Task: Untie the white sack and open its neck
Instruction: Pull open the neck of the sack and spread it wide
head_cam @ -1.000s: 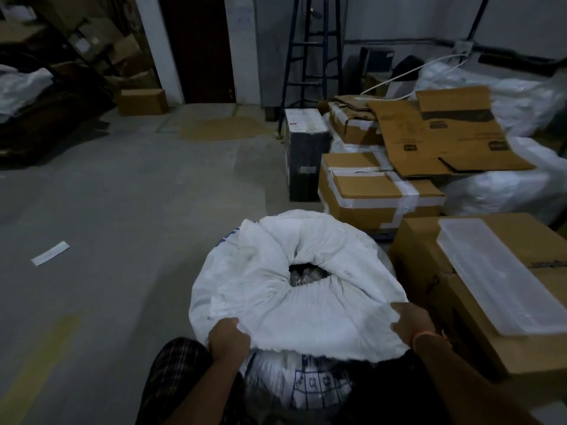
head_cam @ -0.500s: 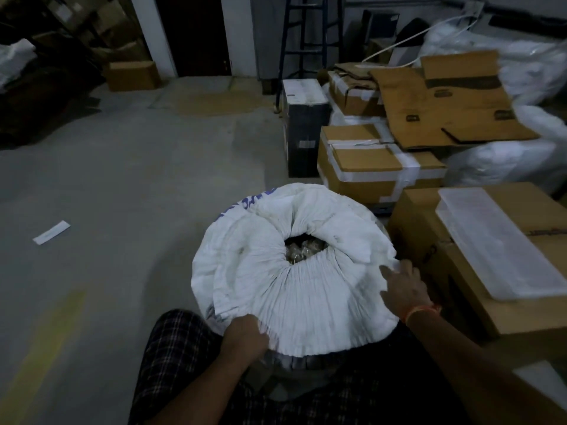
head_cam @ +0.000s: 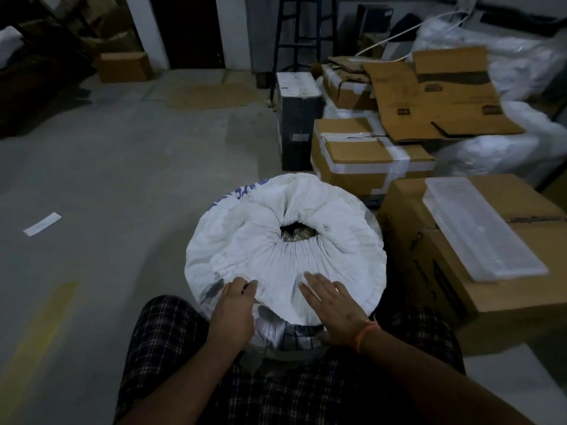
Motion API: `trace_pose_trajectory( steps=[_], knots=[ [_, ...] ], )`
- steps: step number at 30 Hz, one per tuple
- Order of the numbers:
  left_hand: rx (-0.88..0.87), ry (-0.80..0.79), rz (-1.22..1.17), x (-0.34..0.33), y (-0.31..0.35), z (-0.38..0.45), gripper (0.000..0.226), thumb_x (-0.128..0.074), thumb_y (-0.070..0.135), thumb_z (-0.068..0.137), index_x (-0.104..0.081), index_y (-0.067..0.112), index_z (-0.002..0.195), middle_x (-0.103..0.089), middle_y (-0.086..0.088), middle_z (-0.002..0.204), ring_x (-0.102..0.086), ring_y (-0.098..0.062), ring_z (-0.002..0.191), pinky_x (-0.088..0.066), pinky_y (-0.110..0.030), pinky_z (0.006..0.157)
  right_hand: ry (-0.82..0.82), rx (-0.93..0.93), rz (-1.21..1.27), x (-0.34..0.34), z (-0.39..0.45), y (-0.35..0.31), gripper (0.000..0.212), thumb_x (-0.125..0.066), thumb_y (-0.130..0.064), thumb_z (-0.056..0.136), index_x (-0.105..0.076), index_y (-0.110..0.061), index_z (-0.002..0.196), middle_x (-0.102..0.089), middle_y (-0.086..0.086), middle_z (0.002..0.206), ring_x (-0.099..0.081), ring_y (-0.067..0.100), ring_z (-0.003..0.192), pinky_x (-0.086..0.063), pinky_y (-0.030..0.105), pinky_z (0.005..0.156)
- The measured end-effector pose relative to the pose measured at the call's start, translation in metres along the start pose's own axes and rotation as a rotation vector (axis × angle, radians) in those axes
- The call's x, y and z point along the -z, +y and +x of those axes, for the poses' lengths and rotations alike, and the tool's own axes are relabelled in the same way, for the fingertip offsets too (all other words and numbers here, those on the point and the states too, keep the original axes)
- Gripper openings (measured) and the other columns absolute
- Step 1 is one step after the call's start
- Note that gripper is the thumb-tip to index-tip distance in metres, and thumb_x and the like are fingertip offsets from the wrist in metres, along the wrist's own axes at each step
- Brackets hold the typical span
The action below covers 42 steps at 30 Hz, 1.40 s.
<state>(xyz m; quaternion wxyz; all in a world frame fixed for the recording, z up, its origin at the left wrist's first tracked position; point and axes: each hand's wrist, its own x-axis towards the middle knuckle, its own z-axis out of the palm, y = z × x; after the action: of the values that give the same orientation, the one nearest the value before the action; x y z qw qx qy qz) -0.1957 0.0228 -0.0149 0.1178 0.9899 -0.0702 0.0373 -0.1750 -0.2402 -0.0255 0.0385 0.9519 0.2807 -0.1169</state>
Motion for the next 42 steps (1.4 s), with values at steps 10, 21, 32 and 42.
trace_pose_trajectory(
  steps=[10, 21, 32, 42],
  knots=[
    [-0.291, 0.020, 0.268, 0.017, -0.005, 0.017, 0.026, -0.070, -0.002, 0.059, -0.069, 0.015, 0.079, -0.064, -0.015, 0.138, -0.058, -0.036, 0.131, -0.048, -0.047, 0.097, 0.214, 0.100, -0.058, -0.005, 0.005, 0.011, 0.066, -0.058, -0.004, 0.068, -0.062, -0.015, 0.134, -0.068, 0.005, 0.134, -0.068, 0.026, 0.120, -0.060, 0.037, 0.086],
    [-0.458, -0.715, 0.444, -0.017, 0.021, -0.026, 0.043, -0.047, 0.013, 0.103, -0.049, 0.014, 0.146, -0.056, -0.020, 0.141, -0.058, -0.038, 0.127, -0.048, -0.044, 0.101, -0.313, 0.185, -0.084, -0.027, -0.042, 0.009, 0.056, -0.034, -0.008, 0.109, -0.016, -0.009, 0.161, -0.012, 0.012, 0.170, -0.019, 0.027, 0.156, -0.014, 0.033, 0.124],
    [-0.422, -0.800, 0.292, -0.033, 0.018, -0.031, 0.055, -0.057, 0.022, 0.100, -0.043, 0.015, 0.153, -0.044, -0.011, 0.158, -0.047, -0.032, 0.142, -0.042, -0.046, 0.113, -0.422, 0.093, 0.261, -0.031, -0.036, 0.012, 0.063, -0.056, -0.016, 0.101, -0.029, -0.001, 0.156, -0.028, 0.019, 0.164, -0.031, 0.032, 0.150, -0.020, 0.034, 0.123],
    [-0.038, -0.045, -0.580, 0.016, 0.002, 0.043, 0.029, -0.065, 0.022, 0.094, -0.075, 0.024, 0.122, -0.080, 0.008, 0.108, -0.075, -0.001, 0.095, -0.061, -0.028, 0.091, 0.504, -0.130, 0.709, 0.021, -0.005, 0.051, 0.026, -0.066, -0.015, 0.094, -0.074, -0.021, 0.117, -0.074, -0.006, 0.114, -0.069, 0.004, 0.100, -0.055, 0.016, 0.087]
  ],
)
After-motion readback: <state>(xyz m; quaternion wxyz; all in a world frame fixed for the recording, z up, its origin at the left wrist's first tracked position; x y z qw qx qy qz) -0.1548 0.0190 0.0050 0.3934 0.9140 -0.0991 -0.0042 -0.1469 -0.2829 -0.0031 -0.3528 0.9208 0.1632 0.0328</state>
